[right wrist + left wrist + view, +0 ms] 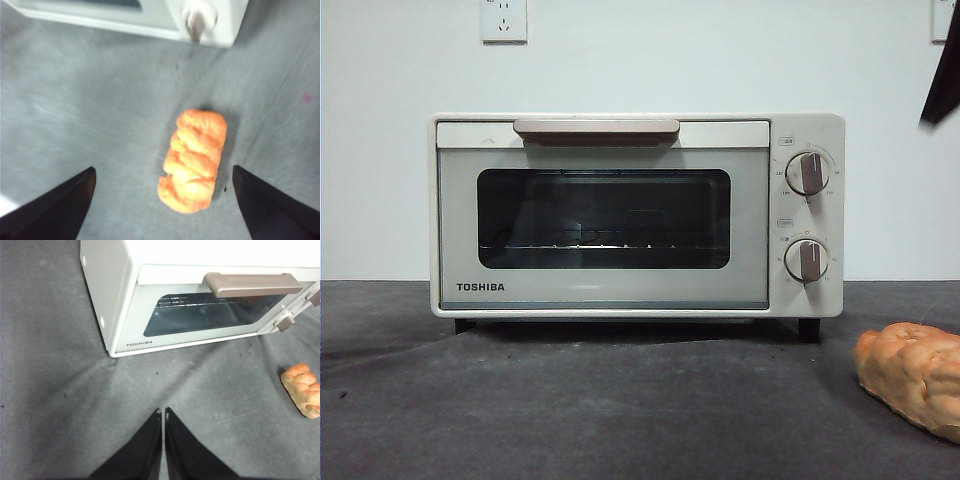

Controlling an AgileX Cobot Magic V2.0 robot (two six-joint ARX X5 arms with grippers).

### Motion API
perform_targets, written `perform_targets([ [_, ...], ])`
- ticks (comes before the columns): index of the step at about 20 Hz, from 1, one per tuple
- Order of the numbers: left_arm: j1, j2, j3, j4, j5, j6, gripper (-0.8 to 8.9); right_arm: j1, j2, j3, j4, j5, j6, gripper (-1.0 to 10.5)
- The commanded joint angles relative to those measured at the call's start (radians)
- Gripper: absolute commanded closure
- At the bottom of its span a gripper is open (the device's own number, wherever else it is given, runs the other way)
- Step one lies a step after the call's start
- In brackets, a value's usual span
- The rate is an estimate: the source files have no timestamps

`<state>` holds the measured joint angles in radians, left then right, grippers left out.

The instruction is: The left arm flap open the oven, the right arm pick bread and place it into oven, the left arm flap close the oven

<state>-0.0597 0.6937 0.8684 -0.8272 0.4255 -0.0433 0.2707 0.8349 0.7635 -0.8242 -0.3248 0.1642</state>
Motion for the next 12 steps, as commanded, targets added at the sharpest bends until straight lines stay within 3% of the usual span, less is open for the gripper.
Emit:
perform_targets([
  [1,-0.002,0.005,0.022,0.01,0.006,0.01,7.96,0.067,0.033,-0.065,0.094,0.05,0.097,5.1],
  [8,-0.002,0.005,0.022,0.01,0.006,0.01,7.96,0.265,0.163,-0.209,0.302,0.324,0.223,5.1],
  [12,-0.002,0.005,0.022,0.009,0.006,0.01,7.96,0.299,0.255,-0.221,0.351,0.396,0.243,5.1],
])
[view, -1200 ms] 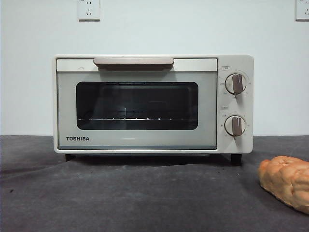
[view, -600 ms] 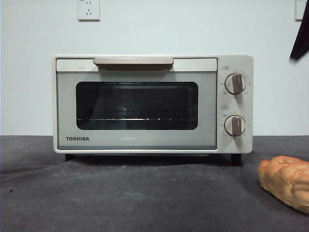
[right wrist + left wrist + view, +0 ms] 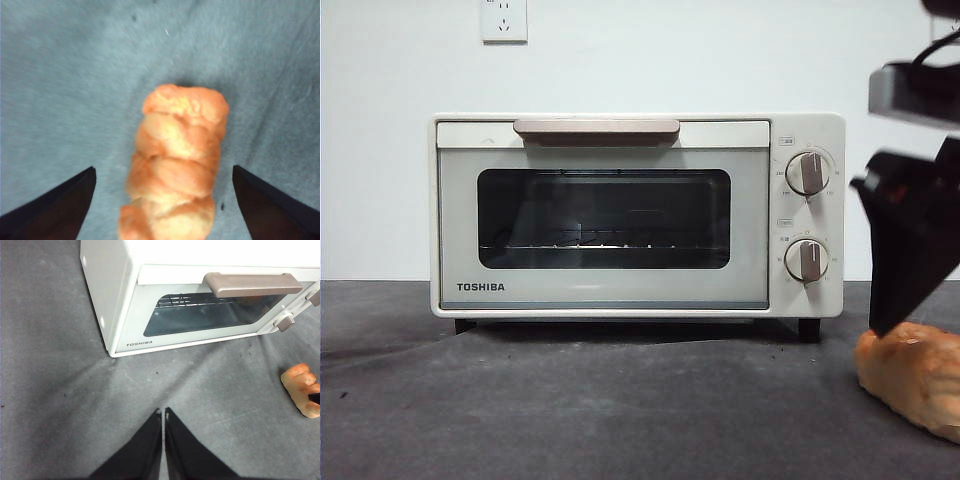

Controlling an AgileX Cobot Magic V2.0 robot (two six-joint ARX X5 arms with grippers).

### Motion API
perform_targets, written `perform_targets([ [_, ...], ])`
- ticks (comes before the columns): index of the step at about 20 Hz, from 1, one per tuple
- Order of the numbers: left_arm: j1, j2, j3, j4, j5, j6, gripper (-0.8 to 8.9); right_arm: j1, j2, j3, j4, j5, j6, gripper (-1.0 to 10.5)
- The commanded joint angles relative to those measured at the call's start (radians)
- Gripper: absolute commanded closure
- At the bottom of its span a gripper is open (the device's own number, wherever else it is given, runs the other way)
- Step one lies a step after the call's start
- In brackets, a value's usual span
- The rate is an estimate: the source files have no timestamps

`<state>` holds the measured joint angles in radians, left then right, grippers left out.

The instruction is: The left arm flap open the oven, the right arm pick bread and place it into oven, the left arm flap close the oven

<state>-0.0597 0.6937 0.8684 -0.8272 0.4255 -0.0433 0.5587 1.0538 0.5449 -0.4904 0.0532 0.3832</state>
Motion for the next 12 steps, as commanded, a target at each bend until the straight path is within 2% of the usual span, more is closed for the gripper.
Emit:
perform_targets([
  [1,-0.002,0.005,0.022,0.009,0.006,0.01,7.96,0.012,0.063,-0.003,0.032,0.032,0.025,5.1],
  [4,-0.002,0.005,0.022,0.009,0.006,0.01,7.96,0.013,0.127,-0.003,0.095,0.057,0.025,5.2],
  [8,-0.002,0.005,0.022,0.009,0.006,0.009,7.96,0.013,0.162,-0.003,0.127,0.054,0.026,6.9],
  [12,-0.002,0.005,0.022,0.01,0.006,0.009,7.96,0.013,0.163,-0.003,0.126,0.054,0.029,7.4],
])
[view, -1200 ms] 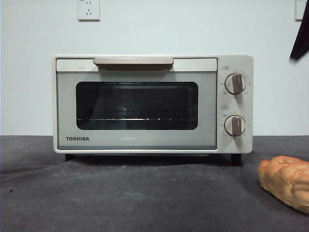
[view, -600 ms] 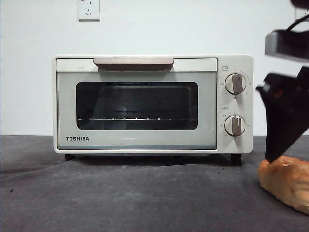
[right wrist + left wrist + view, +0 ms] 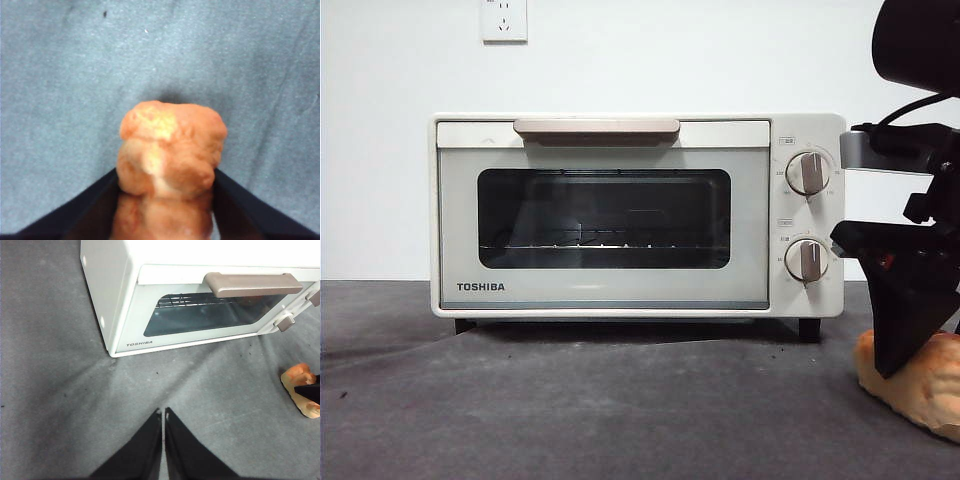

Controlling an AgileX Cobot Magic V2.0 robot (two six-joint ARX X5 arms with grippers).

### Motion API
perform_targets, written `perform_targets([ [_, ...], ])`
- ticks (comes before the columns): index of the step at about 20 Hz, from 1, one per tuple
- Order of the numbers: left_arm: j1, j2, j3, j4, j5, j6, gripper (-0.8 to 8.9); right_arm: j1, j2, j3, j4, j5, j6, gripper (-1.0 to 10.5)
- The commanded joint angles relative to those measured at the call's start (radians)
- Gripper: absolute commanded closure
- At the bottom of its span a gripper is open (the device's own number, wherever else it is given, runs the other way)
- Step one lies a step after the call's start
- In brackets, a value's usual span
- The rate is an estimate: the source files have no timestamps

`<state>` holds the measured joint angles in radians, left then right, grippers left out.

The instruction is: The left arm flap open the oven, the right arm pick bread and place it into oven, the left arm flap close the oven

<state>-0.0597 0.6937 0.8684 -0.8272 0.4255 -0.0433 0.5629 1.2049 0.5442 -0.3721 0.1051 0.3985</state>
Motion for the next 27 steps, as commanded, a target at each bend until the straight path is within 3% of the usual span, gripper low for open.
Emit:
perform_targets([
  [1,-0.004,0.005,0.022,0.011,0.006,0.009,7.96,0.008,0.012,-0.002,0.007,0.002,0.013,7.4],
  [7,-0.054,0.007,0.022,0.024,0.006,0.001,7.96,0.009,-0.059,0.008,0.003,0.0,0.013,7.4],
  [13,-0.166,0.067,0.031,0.181,0.005,-0.079,7.96,0.009,-0.253,0.074,-0.129,-0.01,-0.001,7.4],
  [23,-0.35,0.447,0.246,0.396,-0.045,-0.074,7.96,0.009,-0.439,0.26,-0.317,-0.01,-0.039,7.4],
  [27,-0.402,0.583,0.325,0.406,-0.128,-0.031,7.96,0.009,-0.467,0.307,-0.34,-0.01,-0.048,7.4],
])
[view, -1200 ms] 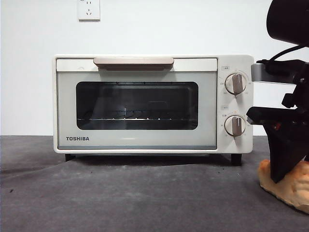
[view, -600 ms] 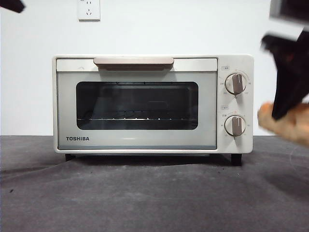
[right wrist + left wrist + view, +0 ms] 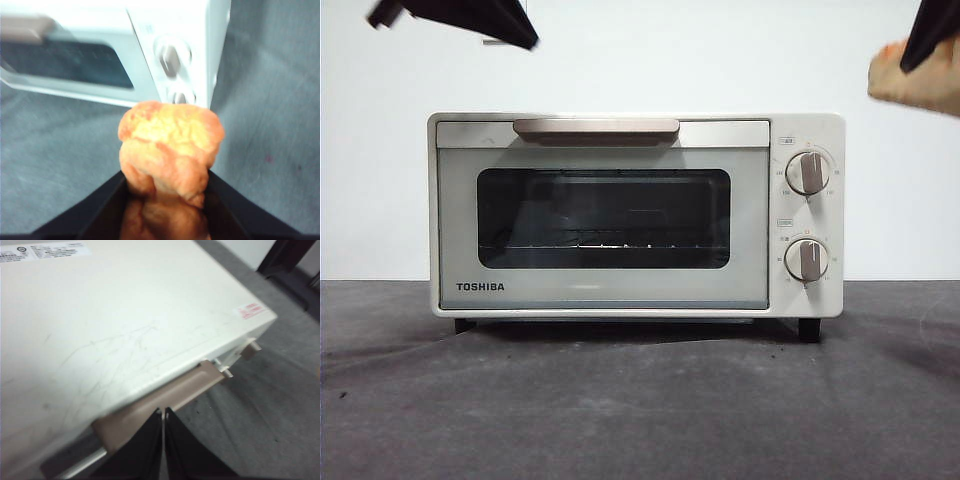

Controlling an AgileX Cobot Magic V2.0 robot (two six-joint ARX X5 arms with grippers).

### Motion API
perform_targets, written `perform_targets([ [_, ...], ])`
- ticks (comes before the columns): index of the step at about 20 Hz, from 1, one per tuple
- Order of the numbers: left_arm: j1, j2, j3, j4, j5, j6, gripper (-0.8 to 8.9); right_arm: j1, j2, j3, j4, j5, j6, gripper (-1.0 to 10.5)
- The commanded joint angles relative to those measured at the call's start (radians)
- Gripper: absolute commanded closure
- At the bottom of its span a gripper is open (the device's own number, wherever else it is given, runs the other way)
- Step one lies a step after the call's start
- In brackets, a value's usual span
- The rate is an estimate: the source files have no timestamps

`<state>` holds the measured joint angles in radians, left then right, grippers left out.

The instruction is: The left arm flap open the oven, the right arm pick bread and place it into oven, the left arm flap close the oven

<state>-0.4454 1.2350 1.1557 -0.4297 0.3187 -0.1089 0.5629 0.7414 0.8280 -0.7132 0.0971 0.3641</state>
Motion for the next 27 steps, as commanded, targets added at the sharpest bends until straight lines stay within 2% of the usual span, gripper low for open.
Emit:
perform_targets([
  [1,-0.029,0.066,0.05,0.008,-0.04,0.046,7.96,0.009,-0.01,0.027,0.002,-0.002,-0.013,7.4],
  [8,-0.09,0.17,0.068,0.03,-0.124,0.076,7.96,0.009,-0.013,0.031,-0.002,-0.003,-0.018,7.4],
  [19,-0.114,0.205,0.068,0.061,-0.178,0.127,7.96,0.009,-0.013,0.031,-0.012,-0.002,-0.025,7.4],
  [27,-0.121,0.217,0.068,0.047,-0.182,0.127,7.97,0.009,-0.013,0.031,-0.013,-0.002,-0.028,7.4],
])
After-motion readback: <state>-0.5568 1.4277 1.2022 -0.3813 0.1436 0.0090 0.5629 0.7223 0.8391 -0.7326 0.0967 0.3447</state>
